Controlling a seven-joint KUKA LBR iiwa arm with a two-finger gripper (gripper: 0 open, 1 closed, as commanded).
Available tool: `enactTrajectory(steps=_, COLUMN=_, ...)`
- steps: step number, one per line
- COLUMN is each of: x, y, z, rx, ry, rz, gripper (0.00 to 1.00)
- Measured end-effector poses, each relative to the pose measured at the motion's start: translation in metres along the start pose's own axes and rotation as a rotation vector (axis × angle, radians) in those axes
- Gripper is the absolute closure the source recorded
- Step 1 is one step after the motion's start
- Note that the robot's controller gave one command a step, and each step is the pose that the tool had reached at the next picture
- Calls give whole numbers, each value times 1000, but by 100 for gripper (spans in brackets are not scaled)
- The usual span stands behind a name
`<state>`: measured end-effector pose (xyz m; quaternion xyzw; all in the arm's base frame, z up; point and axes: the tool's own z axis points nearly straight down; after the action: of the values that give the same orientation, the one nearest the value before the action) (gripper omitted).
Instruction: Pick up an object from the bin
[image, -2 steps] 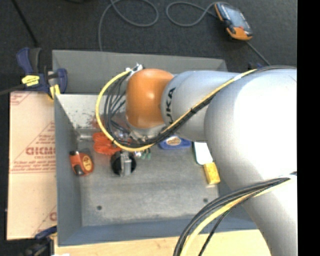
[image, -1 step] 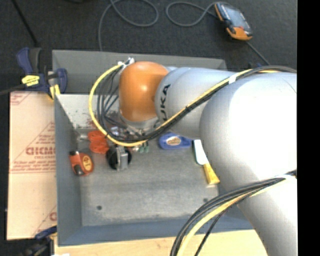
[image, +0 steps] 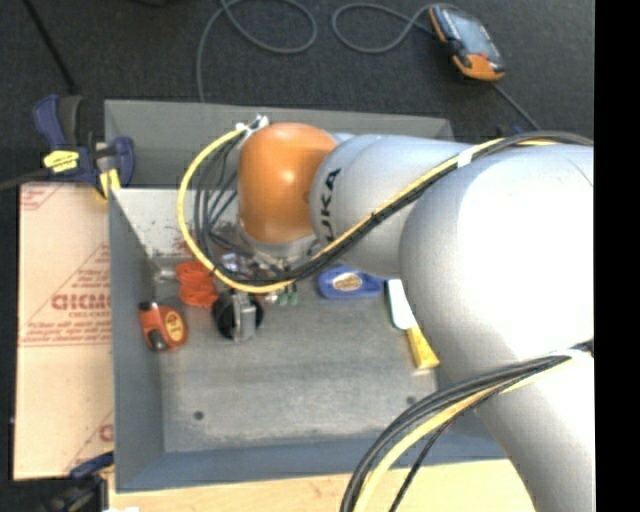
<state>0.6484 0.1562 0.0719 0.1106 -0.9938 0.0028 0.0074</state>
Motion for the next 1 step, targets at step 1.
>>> enactTrajectory(steps=1, x=1, y=0, z=-4, rx=-1, ry=-1, rz=1, gripper=100)
